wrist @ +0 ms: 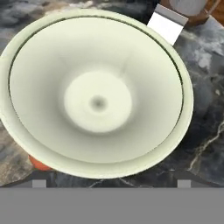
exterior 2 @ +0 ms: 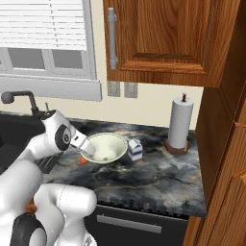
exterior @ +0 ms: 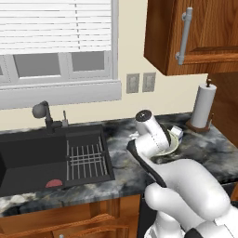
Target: Gather the eggs and milk located in the vicinity of the sink area and place them right next to the bowl.
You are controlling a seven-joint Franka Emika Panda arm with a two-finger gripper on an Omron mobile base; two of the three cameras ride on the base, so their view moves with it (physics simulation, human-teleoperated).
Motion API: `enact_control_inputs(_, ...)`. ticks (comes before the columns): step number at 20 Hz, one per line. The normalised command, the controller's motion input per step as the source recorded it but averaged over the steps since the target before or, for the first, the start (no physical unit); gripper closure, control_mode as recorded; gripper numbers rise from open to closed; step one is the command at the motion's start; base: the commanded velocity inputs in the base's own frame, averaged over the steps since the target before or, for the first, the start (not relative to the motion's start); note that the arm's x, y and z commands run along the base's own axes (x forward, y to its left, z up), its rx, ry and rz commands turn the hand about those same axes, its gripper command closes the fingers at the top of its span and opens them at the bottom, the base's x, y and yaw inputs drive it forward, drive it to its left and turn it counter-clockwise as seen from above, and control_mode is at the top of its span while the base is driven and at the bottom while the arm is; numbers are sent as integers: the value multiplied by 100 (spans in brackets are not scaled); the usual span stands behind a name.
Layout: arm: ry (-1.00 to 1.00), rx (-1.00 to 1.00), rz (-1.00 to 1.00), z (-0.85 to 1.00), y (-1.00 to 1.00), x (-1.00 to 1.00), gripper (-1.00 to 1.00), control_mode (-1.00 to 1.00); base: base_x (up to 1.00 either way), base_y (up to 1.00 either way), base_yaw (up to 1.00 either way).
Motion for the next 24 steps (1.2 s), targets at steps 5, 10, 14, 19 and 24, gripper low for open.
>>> enact_control_inputs(5, 0, 4, 34, 4, -7, -4, -100, -100, 0, 0, 0)
enact_control_inputs(10, 0, 10, 14, 18, 0, 0, -100, -100, 0, 0, 0)
enact_control_inputs(14, 2, 13, 0, 15, -8, 4, -100, -100, 0, 0, 0)
enact_control_inputs(19, 12, 8, -5, 29, -21, 3, -100, -100, 0, 0, 0)
enact_control_inputs(24, 13, 6, -2, 36, -17, -3, -100, -100, 0, 0, 0)
